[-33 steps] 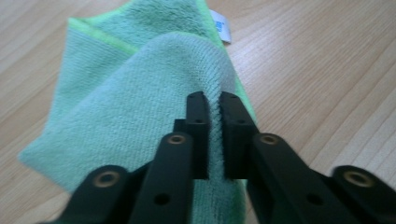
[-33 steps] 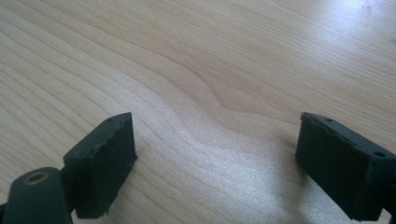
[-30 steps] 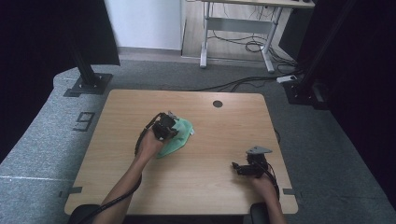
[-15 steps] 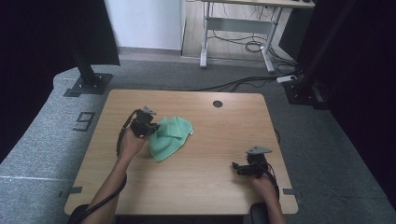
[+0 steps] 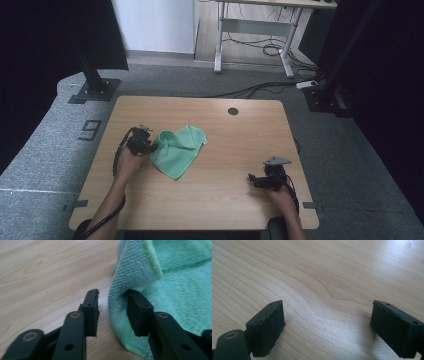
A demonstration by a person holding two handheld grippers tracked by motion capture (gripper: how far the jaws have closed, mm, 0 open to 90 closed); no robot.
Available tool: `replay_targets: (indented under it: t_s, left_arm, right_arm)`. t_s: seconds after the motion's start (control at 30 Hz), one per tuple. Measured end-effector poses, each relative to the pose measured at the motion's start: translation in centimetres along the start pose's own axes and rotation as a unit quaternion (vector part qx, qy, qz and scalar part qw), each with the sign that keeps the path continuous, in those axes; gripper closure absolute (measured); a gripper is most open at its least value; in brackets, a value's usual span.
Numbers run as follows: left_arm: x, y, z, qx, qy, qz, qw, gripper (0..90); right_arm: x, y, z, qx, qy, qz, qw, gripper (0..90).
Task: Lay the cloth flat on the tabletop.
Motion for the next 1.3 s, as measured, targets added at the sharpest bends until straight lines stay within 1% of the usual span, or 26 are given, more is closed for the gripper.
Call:
replay_targets:
  t_s: [0.03,0.07,0.13,0.17,0.2,0.3,0.4,0.43,0.47,0.5,0.53,0.57,0.6,0.63,0.67,0.7,0.87,0.93,0.97,1.0,1.03,1.1,1.13,1.2,1.23,1.3]
  left_arm:
    - [0.0,0.0,0.0,0.000,0.000,0.000,1.0000,58.4]
    - [0.0,-0.3,0.6,0.003,0.005,0.002,1.0000,56.7]
    - [-0.1,-0.3,0.9,0.004,0.010,0.001,0.9999,55.8]
    - [-0.3,-0.3,1.3,0.006,0.015,0.000,0.9999,53.3]
    - [-0.7,-0.3,2.1,0.007,0.026,-0.005,0.9996,52.5]
    - [-1.5,-0.4,3.3,0.011,0.039,-0.008,0.9992,51.4]
    - [-2.5,0.0,4.2,0.022,0.056,-0.015,0.9981,50.1]
    - [-2.5,0.0,4.2,0.022,0.056,-0.015,0.9981,49.7]
    - [-3.5,0.7,4.6,0.030,0.066,-0.026,0.9970,49.1]
    - [-3.5,0.7,4.6,0.030,0.066,-0.026,0.9970,48.7]
    - [-4.2,1.8,4.7,0.041,0.069,-0.043,0.9958,48.0]
    - [-4.2,1.8,4.7,0.041,0.069,-0.043,0.9958,47.0]
    - [-4.9,3.1,4.4,0.051,0.068,-0.062,0.9944,46.4]
    - [-5.2,3.8,4.2,0.059,0.066,-0.069,0.9937,46.4]
    - [-5.2,3.8,4.2,0.059,0.066,-0.069,0.9937,46.2]
    - [-5.7,5.2,3.7,0.072,0.062,-0.087,0.9917,46.0]
    - [-6.6,8.1,2.0,0.092,0.049,-0.115,0.9879,46.1]
    - [-6.7,9.0,1.2,0.101,0.043,-0.125,0.9861,46.5]
    - [-6.7,9.0,1.2,0.101,0.043,-0.125,0.9861,46.6]
    - [-6.8,9.7,0.3,0.109,0.037,-0.132,0.9845,46.7]
    - [-6.8,9.7,0.3,0.109,0.037,-0.132,0.9845,47.0]
    - [-6.7,10.3,-0.7,0.113,0.027,-0.142,0.9830,48.6]
    - [-6.5,10.9,-1.6,0.111,0.016,-0.155,0.9816,49.1]
    - [-6.2,11.3,-2.6,0.103,0.004,-0.164,0.9812,51.6]
    - [-6.1,11.4,-3.0,0.098,-0.003,-0.171,0.9804,52.3]
    - [-5.7,11.5,-3.7,0.090,-0.013,-0.172,0.9809,54.9]
  right_arm:
    - [0.0,0.0,0.0,0.000,0.000,0.000,1.0000,11.9]
    - [0.0,0.0,0.0,0.000,0.000,0.000,1.0000,11.8]
    - [0.0,0.0,0.0,0.000,0.000,0.000,1.0000,11.8]
    - [0.0,0.0,0.0,0.000,0.000,0.000,1.0000,11.8]
    - [0.0,0.0,0.0,0.000,0.000,0.000,1.0000,11.8]
    - [0.0,0.0,0.0,0.000,0.001,0.002,1.0000,11.8]
    - [0.0,0.0,0.0,0.000,0.000,0.001,1.0000,11.8]
    - [0.0,0.0,0.0,0.000,0.000,0.001,1.0000,11.8]
    - [0.0,0.0,0.0,0.000,0.000,0.001,1.0000,11.8]
    - [0.0,0.0,0.0,0.000,0.000,0.001,1.0000,11.8]
    - [0.0,0.0,0.0,0.000,0.000,0.002,1.0000,11.8]
    - [0.0,0.0,0.0,0.000,0.000,0.002,1.0000,11.8]
    - [0.0,0.0,0.0,0.000,0.000,0.002,1.0000,11.9]
    - [0.0,0.0,0.0,0.000,0.000,0.002,1.0000,11.8]
    - [0.0,0.0,0.0,0.000,0.000,0.002,1.0000,11.8]
    - [0.0,0.0,0.0,0.000,0.000,0.002,1.0000,11.9]
    - [0.0,0.0,0.0,0.000,0.000,0.002,1.0000,11.9]
    - [0.0,0.0,0.0,0.000,0.000,0.001,1.0000,11.9]
    - [0.0,0.0,0.0,0.000,0.000,0.001,1.0000,11.9]
    - [0.0,0.0,0.0,0.000,0.001,0.001,1.0000,11.8]
    - [0.0,0.0,0.0,0.000,0.001,0.001,1.0000,11.9]
    - [0.0,0.0,0.0,0.000,0.001,0.001,1.0000,11.8]
    - [0.0,0.0,0.0,0.000,0.001,0.001,1.0000,11.9]
    - [0.0,0.0,0.0,0.000,0.001,0.001,1.0000,11.9]
    - [0.0,0.0,0.0,0.000,0.000,0.000,1.0000,11.8]
    - [0.0,0.0,0.0,0.000,0.001,0.000,1.0000,11.9]
Point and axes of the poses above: each handheld gripper's, and its own axes: z roughly backward along the jaws, x roughly out of its underside, y roughly to its right, the point moved 2 cm from there along -z, roughly forward along the jaws, and after that the axes turned 4 degrees about z, right-handed, at the moved point
